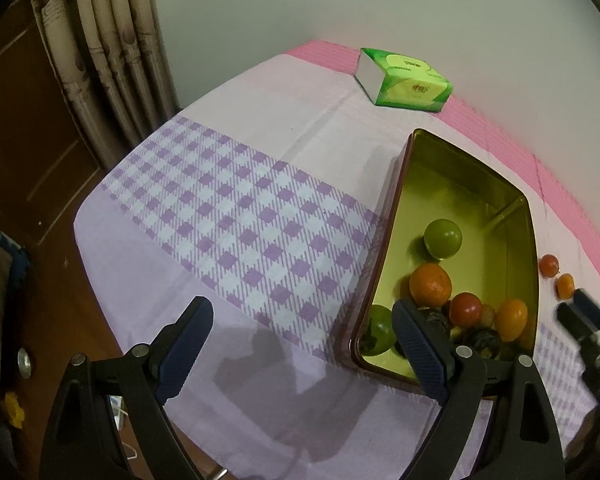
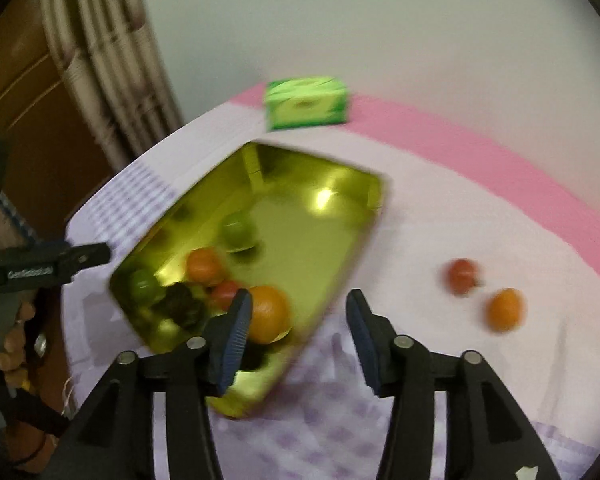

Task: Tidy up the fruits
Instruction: 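Grasp the mandarin on the cloth with the right tool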

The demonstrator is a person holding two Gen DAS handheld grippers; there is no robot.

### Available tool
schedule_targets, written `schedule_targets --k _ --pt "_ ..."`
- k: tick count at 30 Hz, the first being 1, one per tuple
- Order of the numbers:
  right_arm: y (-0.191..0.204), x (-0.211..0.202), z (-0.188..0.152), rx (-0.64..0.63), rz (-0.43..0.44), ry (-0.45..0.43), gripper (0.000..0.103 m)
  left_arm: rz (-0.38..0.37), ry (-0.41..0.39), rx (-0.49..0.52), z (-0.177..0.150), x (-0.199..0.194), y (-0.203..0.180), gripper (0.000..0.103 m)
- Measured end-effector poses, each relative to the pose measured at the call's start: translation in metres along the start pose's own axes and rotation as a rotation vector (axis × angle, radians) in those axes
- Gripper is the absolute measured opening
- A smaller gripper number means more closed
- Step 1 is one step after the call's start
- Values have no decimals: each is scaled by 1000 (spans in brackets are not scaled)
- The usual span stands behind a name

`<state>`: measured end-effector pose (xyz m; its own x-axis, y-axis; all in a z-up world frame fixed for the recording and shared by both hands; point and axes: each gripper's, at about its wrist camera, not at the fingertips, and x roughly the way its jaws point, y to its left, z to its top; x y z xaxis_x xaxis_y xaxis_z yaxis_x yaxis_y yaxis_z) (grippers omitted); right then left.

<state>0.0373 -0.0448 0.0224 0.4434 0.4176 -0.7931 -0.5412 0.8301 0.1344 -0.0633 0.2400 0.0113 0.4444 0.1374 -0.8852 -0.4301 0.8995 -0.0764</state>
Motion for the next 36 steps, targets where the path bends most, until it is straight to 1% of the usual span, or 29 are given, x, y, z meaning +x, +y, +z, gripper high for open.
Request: schedule_targets --k 2,4,7,8,10,14,17,19,20,22,23,24,25,27,30,33,36 --pt "-32 0 -7 43 -73 12 54 1 -1 9 0 0 -2 91" --pt "-67 3 -17 102 -146 31 54 -18 -4 20 0 0 -4 91" --pt "-111 14 -32 195 -193 68 54 -50 -26 73 -1 -3 -16 91" --pt "-120 17 -36 208 -200 75 54 -52 -35 94 -1 -4 -20 91" --pt "-133 26 -40 212 -208 81 54 -68 -51 139 -3 -7 -29 91" --pt "-146 42 -38 219 -175 82 54 -99 -68 209 -5 -11 -47 91" --pt "-145 51 -34 185 -177 61 54 -97 -90 224 -3 -15 -59 91" --pt "-146 59 -32 167 -200 53 54 -96 -106 229 0 -17 -70 91" --pt "-147 60 -32 164 -199 44 54 -98 -122 256 1 -19 -84 91" --pt "-147 61 -32 156 -191 23 51 -104 -120 308 4 -17 -107 91" --pt "-146 62 -32 155 -182 19 40 -115 -114 331 6 -16 -121 91" --pt "-146 60 -33 157 -177 17 38 -136 -109 350 7 -14 -138 91" --pt "-147 57 -36 168 -167 16 38 -153 -104 365 8 -13 -151 91" --pt "-152 47 -44 194 -152 10 38 -191 -100 419 7 -9 -188 91" --pt "-166 27 -63 251 -163 9 38 -222 -97 507 1 -1 -235 91" --pt "-182 11 -82 293 -196 12 38 -265 -41 572 -4 16 -279 91" --pt "-192 -1 -99 311 -228 13 38 -310 22 579 -6 36 -307 90"
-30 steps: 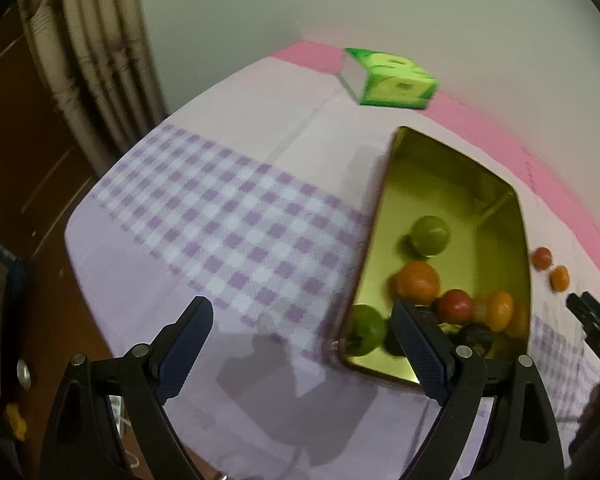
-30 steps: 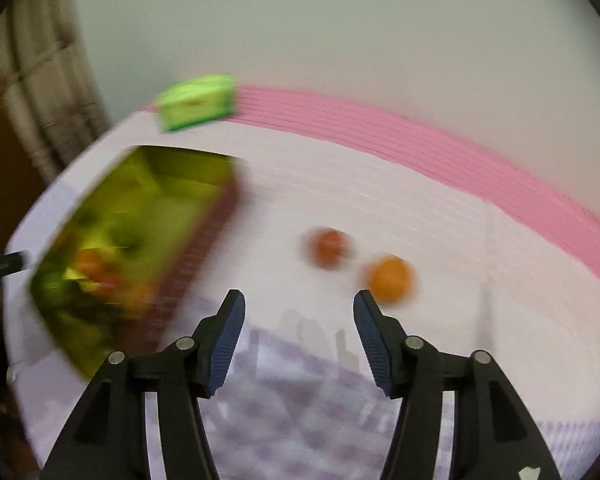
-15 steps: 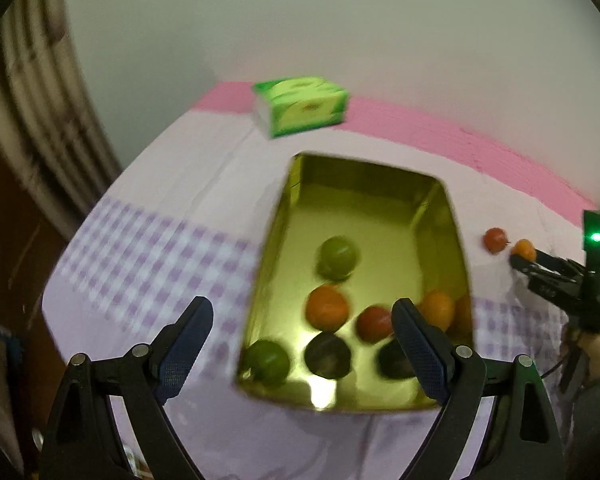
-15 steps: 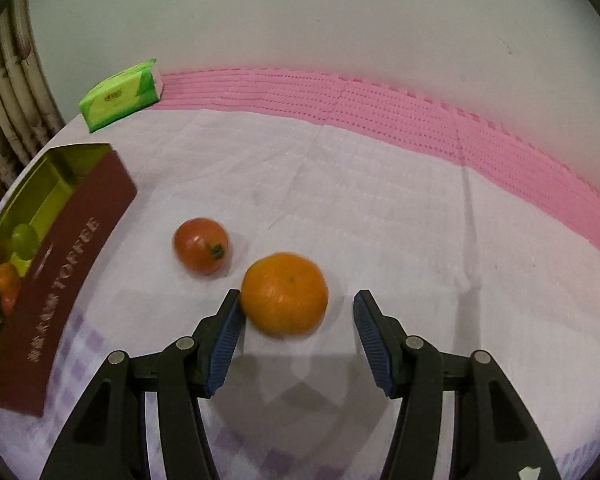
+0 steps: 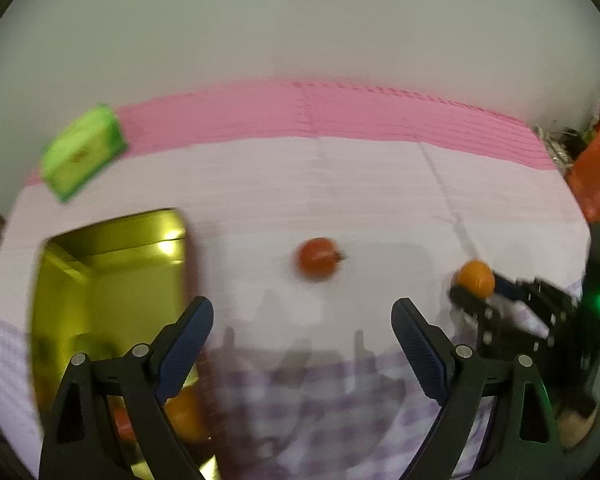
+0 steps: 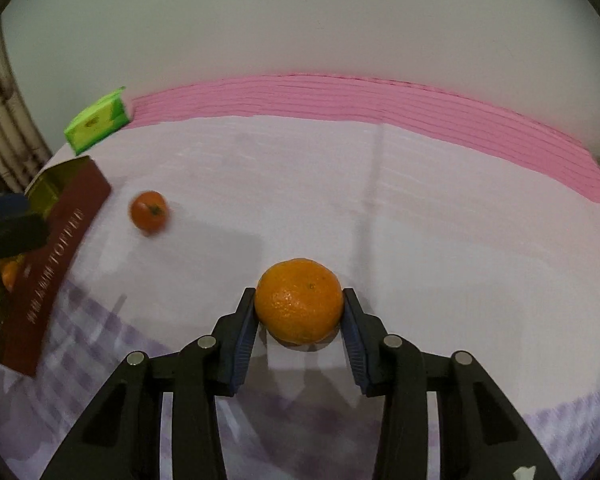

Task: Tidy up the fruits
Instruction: 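Grasp the mandarin on the cloth with the right tool, then grasp a small orange-red tomato with the left tool, then carry the small tomato into the tray and open the left tool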

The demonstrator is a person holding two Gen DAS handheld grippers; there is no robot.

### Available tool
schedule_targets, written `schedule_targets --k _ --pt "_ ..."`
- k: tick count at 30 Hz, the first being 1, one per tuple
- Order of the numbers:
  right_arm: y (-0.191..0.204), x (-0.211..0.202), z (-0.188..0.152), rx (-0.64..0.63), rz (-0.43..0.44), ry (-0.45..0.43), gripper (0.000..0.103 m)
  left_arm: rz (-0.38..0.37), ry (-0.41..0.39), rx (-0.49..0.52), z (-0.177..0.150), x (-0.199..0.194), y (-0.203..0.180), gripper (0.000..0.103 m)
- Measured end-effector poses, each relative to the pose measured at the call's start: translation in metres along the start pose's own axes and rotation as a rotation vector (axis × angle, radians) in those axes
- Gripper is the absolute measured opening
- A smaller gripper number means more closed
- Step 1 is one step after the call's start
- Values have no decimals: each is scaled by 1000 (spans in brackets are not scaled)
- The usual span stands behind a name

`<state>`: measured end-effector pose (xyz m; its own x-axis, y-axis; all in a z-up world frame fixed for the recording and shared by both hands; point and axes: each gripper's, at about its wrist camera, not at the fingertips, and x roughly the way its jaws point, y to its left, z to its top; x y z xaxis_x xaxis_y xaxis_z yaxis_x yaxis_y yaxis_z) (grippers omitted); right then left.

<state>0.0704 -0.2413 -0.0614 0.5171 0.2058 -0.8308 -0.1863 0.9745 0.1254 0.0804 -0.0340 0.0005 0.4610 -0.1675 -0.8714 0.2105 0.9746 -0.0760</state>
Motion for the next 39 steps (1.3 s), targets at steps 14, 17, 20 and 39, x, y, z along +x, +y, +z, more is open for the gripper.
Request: schedule_targets --k 14,17,20,39 --pt "-4 -6 -12 3 -25 -57 41 -9 145 -16 26 74 -9 54" --pt "-3 -5 -12 1 -28 -56 41 0 145 -10 30 78 -9 44" --pt "2 -1 -9 -12 -39 -52 42 6 157 5 29 77 -8 36" --pt "3 2 -8 -30 -50 -48 45 -4 74 -95 -41 -41 37 36"
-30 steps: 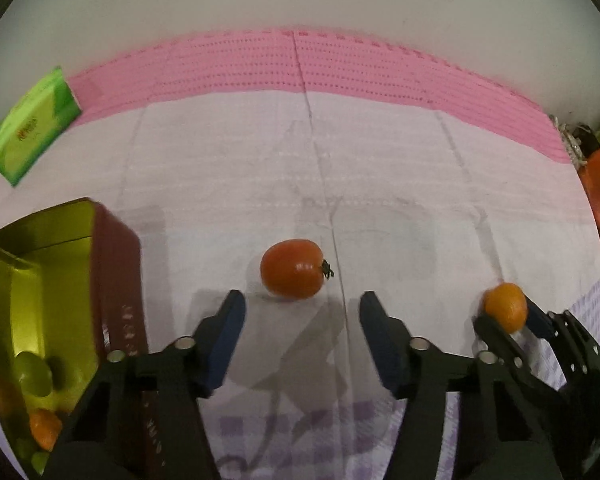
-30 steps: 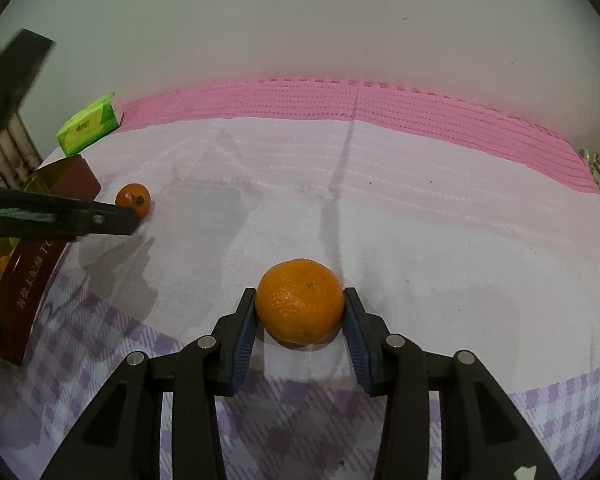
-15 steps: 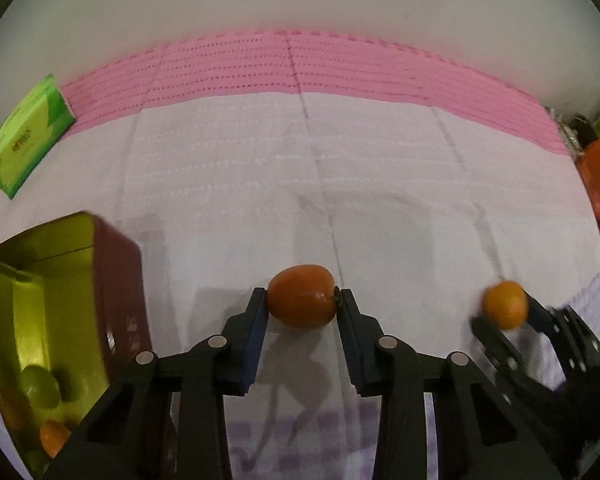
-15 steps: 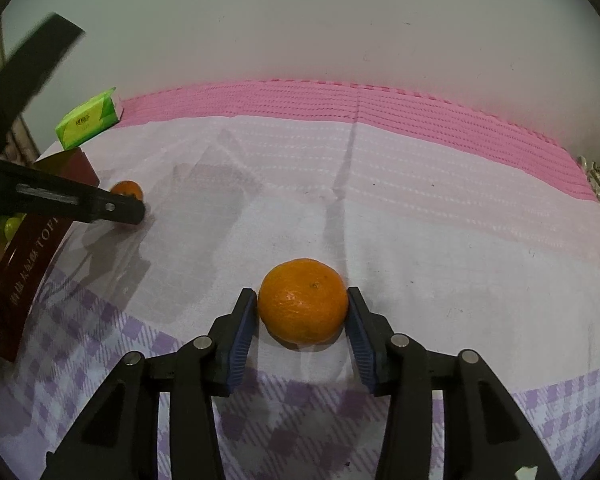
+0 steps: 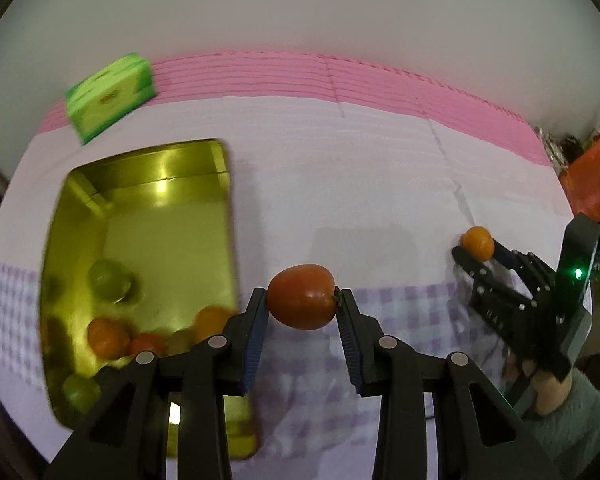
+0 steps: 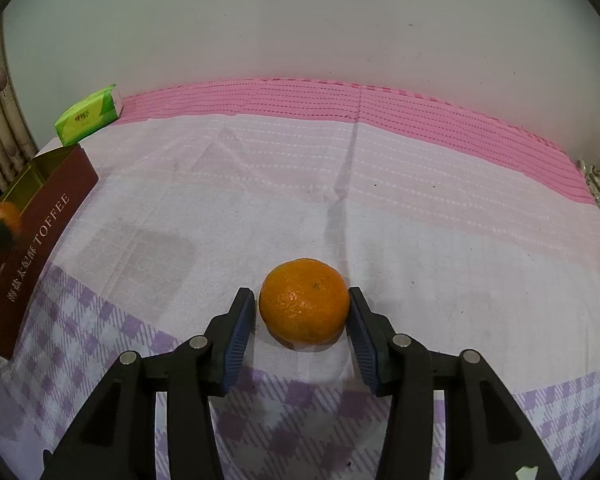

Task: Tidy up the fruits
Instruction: 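Carry the small tomato into the tray and open the left tool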

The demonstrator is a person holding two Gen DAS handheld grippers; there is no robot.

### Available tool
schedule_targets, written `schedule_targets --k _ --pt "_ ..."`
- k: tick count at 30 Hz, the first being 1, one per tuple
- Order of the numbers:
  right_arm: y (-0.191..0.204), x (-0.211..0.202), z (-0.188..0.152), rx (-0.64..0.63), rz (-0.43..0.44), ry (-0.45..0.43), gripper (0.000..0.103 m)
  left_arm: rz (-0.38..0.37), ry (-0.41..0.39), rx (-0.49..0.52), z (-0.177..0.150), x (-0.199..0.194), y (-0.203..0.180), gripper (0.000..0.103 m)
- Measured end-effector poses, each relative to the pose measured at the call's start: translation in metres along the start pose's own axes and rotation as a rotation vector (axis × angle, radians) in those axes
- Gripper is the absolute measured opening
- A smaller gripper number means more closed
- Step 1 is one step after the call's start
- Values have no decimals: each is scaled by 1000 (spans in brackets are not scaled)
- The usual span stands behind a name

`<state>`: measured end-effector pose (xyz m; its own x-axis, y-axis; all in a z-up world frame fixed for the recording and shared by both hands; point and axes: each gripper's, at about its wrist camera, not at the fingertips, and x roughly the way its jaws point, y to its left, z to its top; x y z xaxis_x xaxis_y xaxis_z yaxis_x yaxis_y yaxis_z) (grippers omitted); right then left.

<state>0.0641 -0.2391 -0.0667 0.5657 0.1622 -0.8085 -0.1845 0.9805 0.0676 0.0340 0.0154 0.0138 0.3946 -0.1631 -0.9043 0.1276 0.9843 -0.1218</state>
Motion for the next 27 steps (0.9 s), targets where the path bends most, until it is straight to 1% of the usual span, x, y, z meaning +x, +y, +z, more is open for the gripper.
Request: schedule_targets --k 4,8,11,14,16,18,20,23,27 --pt "0 0 0 0 0 0 45 30 -16 -57 -13 -15 28 36" --pt "0 0 0 1 1 0 45 73 -29 -136 -24 -32 63 36" --pt "0 0 0 0 0 0 45 107 -53 -173 -27 -48 86 36" --pt "0 0 0 0 1 0 45 134 -53 -195 -32 -54 104 36" --pt "0 0 0 0 0 0 45 143 -42 -195 -38 -53 109 36" --pt "0 -1 0 0 0 -1 45 135 -18 -194 -45 -47 110 36" --pt "0 -1 0 0 0 0 45 118 6 -184 -50 -40 106 36" --pt "0 -1 0 0 0 -1 45 121 29 -169 -56 -30 97 36" --pt "0 -1 0 0 0 -1 45 110 55 -180 -60 -18 95 36"
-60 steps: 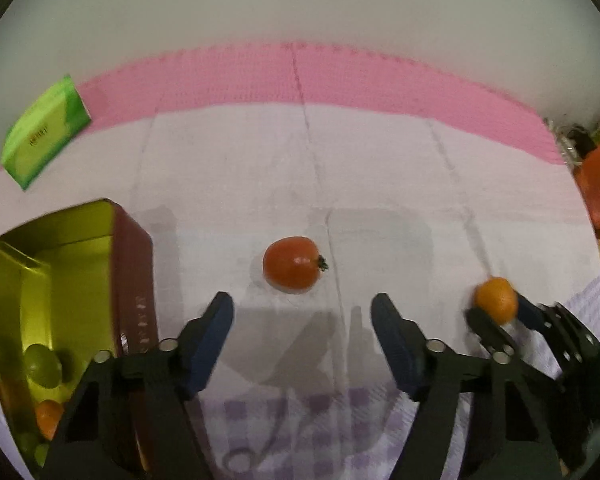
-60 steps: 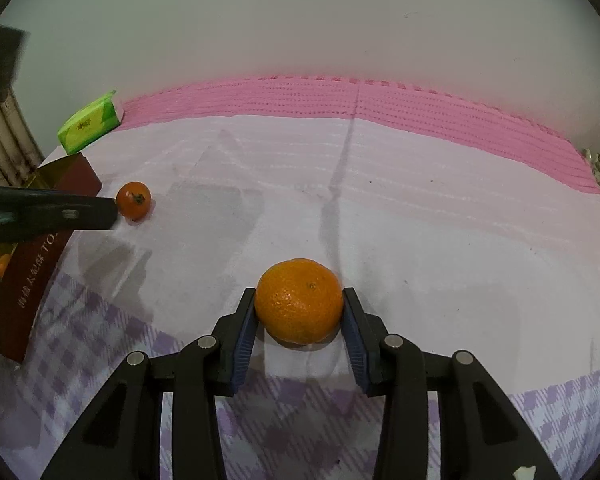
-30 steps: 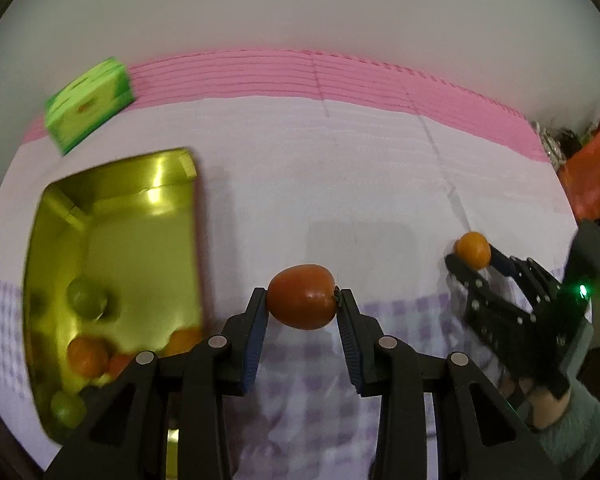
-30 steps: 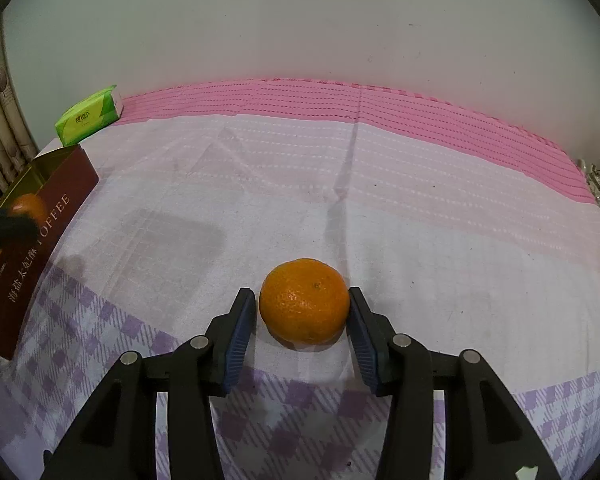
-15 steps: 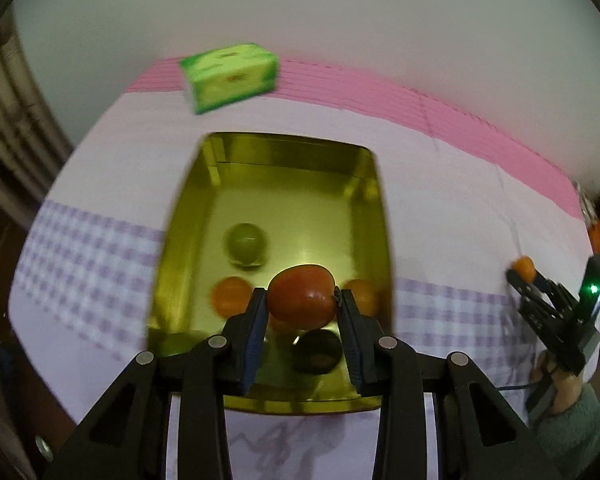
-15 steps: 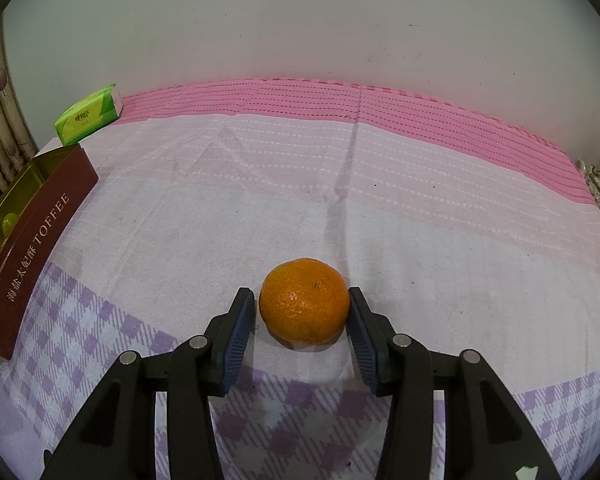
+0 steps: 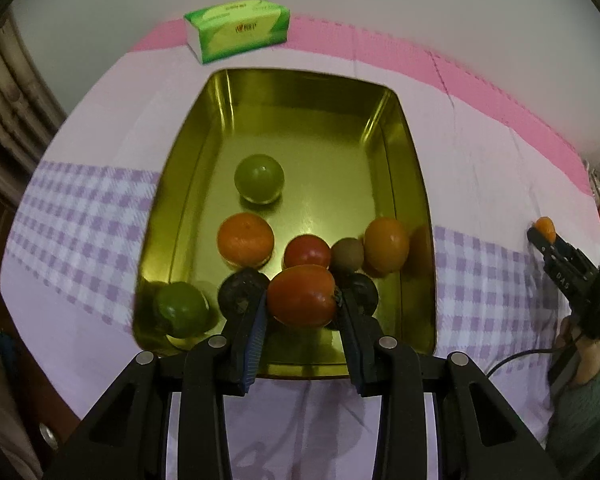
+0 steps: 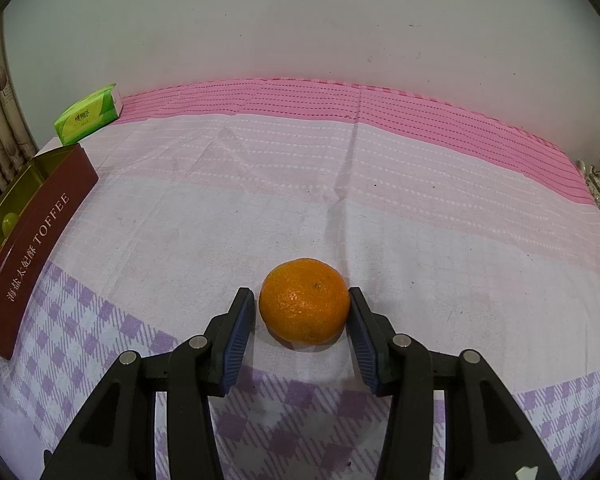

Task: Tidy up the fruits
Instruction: 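Carry the small tomato into the tray and open the left tool, then carry the mandarin into the tray and open the right tool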

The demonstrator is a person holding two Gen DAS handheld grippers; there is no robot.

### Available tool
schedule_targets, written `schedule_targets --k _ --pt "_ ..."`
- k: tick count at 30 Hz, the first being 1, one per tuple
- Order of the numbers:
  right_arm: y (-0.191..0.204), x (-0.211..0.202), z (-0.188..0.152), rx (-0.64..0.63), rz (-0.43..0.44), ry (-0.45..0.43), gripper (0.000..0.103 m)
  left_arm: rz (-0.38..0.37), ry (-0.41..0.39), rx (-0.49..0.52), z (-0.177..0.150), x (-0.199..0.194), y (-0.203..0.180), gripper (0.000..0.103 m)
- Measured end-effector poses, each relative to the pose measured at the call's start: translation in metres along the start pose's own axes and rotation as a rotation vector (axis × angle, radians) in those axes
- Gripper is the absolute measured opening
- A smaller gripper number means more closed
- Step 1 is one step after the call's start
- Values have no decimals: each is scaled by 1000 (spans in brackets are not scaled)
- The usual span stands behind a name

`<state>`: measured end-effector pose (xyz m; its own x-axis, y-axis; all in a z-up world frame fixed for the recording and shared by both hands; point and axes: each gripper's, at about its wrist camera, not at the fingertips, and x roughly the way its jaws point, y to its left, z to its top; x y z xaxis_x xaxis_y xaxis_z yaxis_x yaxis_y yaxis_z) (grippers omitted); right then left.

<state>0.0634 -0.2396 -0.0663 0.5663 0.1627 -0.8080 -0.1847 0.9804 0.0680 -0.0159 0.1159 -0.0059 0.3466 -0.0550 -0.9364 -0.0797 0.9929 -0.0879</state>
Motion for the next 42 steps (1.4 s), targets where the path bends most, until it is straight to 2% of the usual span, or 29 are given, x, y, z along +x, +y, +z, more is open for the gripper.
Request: schedule_targets --k 15,18,20,23,32,39,42 --pt "0 0 0 0 0 -1 45 47 13 32 8 16 -4 37" --pt "1 1 0 -10 6 3 49 46 20 24 9 18 -3 42" --pt "2 2 -1 -17 -1 3 50 54 25 26 9 19 -4 52" --pt "1 2 -1 -14 2 3 50 65 24 33 7 17 -4 56" --pt "-2 0 -1 -13 4 1 50 39 -36 37 5 -11 -1 60" --pt "-2 -2 -1 -18 -4 6 39 102 -115 0 8 -43 17 65" --pt "-4 -2 -1 -18 -1 12 38 125 -145 2 9 -54 24 69"
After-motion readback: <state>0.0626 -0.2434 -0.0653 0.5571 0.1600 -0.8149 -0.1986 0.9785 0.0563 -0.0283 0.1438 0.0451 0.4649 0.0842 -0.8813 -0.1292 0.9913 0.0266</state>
